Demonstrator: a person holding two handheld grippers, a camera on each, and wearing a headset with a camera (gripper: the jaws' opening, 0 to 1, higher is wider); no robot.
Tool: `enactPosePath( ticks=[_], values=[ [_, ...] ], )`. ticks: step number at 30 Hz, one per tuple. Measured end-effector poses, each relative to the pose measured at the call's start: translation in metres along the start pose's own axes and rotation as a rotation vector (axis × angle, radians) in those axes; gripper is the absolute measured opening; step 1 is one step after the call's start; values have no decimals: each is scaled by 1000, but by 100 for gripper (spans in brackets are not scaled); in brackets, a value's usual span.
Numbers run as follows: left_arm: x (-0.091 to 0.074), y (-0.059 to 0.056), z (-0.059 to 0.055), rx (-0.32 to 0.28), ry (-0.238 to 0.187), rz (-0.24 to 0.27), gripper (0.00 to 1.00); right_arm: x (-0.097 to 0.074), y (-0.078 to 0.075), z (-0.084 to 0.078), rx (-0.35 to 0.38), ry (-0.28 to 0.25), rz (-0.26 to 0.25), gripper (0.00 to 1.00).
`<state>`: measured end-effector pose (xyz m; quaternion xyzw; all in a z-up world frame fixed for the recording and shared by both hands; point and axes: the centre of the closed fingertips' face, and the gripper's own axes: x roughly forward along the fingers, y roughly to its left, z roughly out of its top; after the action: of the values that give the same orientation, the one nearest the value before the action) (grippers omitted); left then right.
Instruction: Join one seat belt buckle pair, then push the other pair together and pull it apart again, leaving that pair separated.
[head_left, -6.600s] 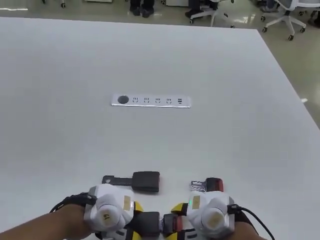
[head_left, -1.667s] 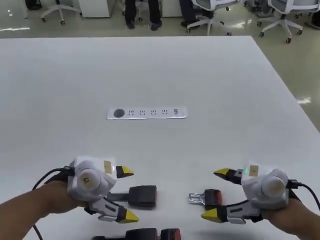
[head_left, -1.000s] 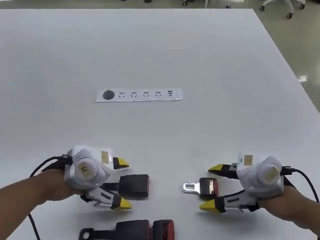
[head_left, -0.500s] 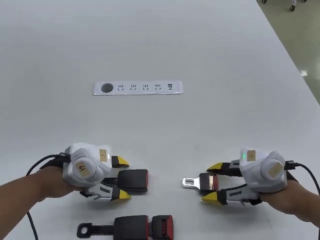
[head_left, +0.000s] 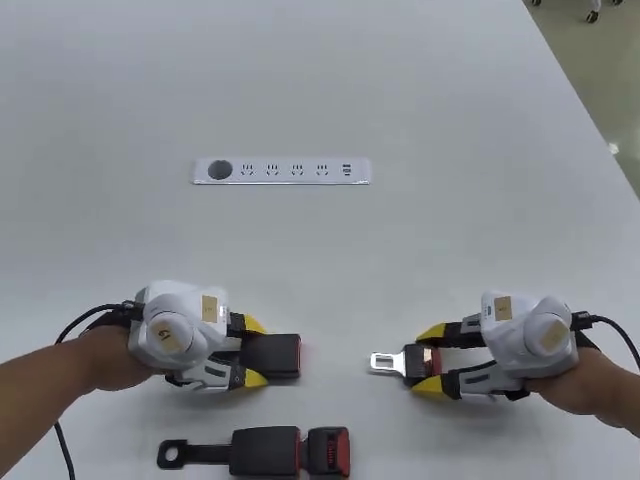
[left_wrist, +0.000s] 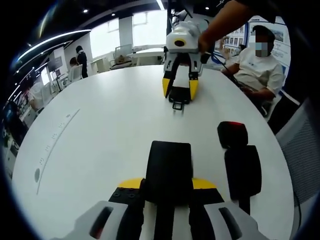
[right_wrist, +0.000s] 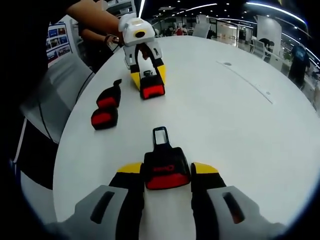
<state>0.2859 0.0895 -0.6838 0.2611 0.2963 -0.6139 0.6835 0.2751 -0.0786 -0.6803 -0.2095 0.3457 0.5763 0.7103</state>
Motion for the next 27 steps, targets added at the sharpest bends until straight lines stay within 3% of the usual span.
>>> enactPosePath(
  ticks=[11, 27],
  values=[
    [0, 0, -1, 0, 3, -8, 35, 2, -1, -2, -32, 38, 24, 34],
    [3, 0, -3, -11, 14, -6, 35, 29, 3, 22, -37, -44, 34, 34]
  ],
)
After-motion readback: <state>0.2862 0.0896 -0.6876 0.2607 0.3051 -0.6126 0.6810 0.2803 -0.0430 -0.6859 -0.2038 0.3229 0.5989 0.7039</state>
